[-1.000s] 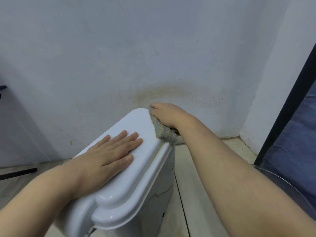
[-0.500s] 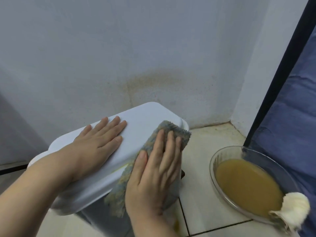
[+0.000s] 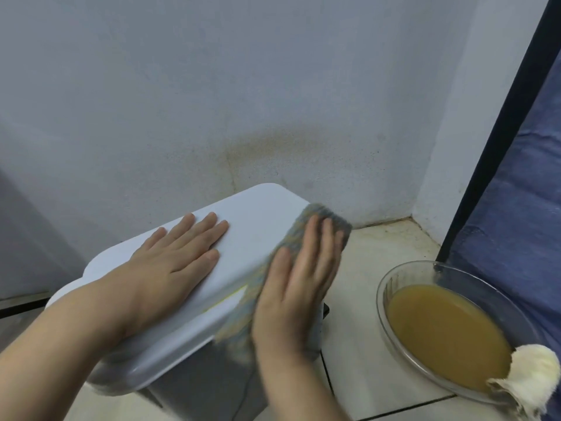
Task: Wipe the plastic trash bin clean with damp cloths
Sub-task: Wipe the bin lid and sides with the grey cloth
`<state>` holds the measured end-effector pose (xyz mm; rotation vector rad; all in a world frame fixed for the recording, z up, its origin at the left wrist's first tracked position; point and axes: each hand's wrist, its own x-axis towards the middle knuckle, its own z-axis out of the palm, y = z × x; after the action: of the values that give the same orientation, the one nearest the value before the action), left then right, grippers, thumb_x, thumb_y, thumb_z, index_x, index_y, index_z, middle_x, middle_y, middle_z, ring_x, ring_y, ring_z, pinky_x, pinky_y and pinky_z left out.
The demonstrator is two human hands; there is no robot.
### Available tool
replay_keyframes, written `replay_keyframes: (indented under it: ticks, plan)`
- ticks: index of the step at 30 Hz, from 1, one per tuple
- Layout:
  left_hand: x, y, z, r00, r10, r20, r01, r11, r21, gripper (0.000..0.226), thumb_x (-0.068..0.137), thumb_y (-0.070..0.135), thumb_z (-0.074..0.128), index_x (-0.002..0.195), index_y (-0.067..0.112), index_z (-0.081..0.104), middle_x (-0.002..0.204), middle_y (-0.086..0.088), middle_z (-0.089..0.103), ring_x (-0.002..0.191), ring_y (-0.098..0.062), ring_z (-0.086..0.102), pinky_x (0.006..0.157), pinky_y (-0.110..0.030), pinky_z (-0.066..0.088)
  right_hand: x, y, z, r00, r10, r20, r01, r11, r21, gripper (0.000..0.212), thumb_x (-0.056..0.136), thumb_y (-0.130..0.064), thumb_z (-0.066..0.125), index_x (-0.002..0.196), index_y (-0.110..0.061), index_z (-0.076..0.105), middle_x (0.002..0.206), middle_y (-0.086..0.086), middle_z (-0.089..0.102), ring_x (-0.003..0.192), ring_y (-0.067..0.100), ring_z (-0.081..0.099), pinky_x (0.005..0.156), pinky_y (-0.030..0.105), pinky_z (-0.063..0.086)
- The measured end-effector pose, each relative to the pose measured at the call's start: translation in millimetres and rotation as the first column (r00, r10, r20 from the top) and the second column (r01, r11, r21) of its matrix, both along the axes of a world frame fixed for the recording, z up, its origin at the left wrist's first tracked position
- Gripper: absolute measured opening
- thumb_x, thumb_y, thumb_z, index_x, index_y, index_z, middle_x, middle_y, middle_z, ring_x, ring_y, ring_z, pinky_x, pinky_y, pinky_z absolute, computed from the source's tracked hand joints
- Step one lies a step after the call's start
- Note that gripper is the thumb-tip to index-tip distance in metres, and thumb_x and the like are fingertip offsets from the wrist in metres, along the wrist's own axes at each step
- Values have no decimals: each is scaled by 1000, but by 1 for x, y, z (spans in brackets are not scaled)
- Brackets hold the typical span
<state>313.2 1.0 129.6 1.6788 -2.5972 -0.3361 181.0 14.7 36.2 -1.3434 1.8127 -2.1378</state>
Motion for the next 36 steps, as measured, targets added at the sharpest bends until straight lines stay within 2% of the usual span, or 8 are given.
replay_keyframes:
  ticks: [3, 8, 14, 18, 25, 29, 32, 36]
  plan:
    - [-1, 0, -1, 1000, -15, -2, 15, 1000, 0, 39, 94, 45, 8, 119, 59, -18, 135, 40, -23, 132, 11, -25, 110, -16, -16, -57, -36, 17, 942, 240, 234, -265, 961, 81, 46, 86, -29, 41, 128, -19, 56, 129, -8, 54, 126, 15, 45, 104, 30, 35]
    - [2, -8, 0, 1000, 3, 0, -3, 1000, -2, 41, 97, 42, 12, 124, 57, -15, 143, 34, -21, 133, 11, -23, 112, -19, -14, -97, -74, 44, 671, 592, 447, -714, 679, 171, 25, 90, -19, 50, 94, -36, 69, 98, -9, 70, 100, 16, 64, 76, 23, 48]
    - [-1, -10, 0, 999, 46, 15, -46, 999, 17, 41, 98, 39, 9, 121, 56, -21, 142, 31, -25, 132, 9, -24, 109, -18, -15, -57, -17, 11, 971, 239, 14, -238, 957, 163, 46, 92, -37, 34, 133, -23, 49, 127, -12, 51, 120, 0, 36, 103, 20, 29]
    - [-8, -8, -2, 997, 77, 32, -77, 997, -3, 41, 98, 40, 7, 124, 53, -22, 141, 30, -25, 133, 7, -23, 111, -21, -13, -18, 19, 1, 987, 10, -159, 21, 981, 195, 51, 95, -33, 33, 139, -10, 41, 143, 6, 43, 133, 22, 33, 111, 32, 23]
    - [-14, -1, -3, 995, 101, 16, -101, 995, -11, 39, 96, 43, 7, 124, 53, -20, 139, 33, -22, 135, 7, -19, 115, -25, -12, -75, -16, 23, 883, 438, 169, -467, 857, 217, 40, 100, -24, 34, 139, -26, 41, 127, -21, 40, 129, 1, 33, 113, 31, 28]
    - [-15, -1, -3, 995, 102, 11, -102, 995, -16, 40, 97, 42, 7, 124, 52, -20, 139, 32, -24, 132, 9, -21, 114, -24, -12, -31, 11, 12, 939, 237, -251, -191, 962, 195, 47, 99, -28, 29, 142, -14, 38, 149, -5, 34, 142, 13, 22, 117, 44, 13]
    - [-15, 1, -4, 995, 103, 7, -102, 995, -21, 41, 97, 42, 7, 126, 50, -21, 137, 31, -26, 130, 9, -23, 113, -23, -13, -20, 9, 20, 803, 241, -545, -174, 970, 171, 45, 95, -28, 31, 132, -15, 54, 139, 0, 52, 134, 17, 40, 114, 46, 15]
    - [-11, 1, -6, 996, 89, -2, -89, 995, -41, 41, 96, 43, 7, 125, 50, -21, 136, 32, -27, 129, 10, -25, 113, -22, -13, -40, -65, 77, 445, 605, -661, -167, 781, 602, 40, 97, -23, 29, 130, -17, 50, 139, 0, 50, 129, 19, 43, 108, 37, 19]
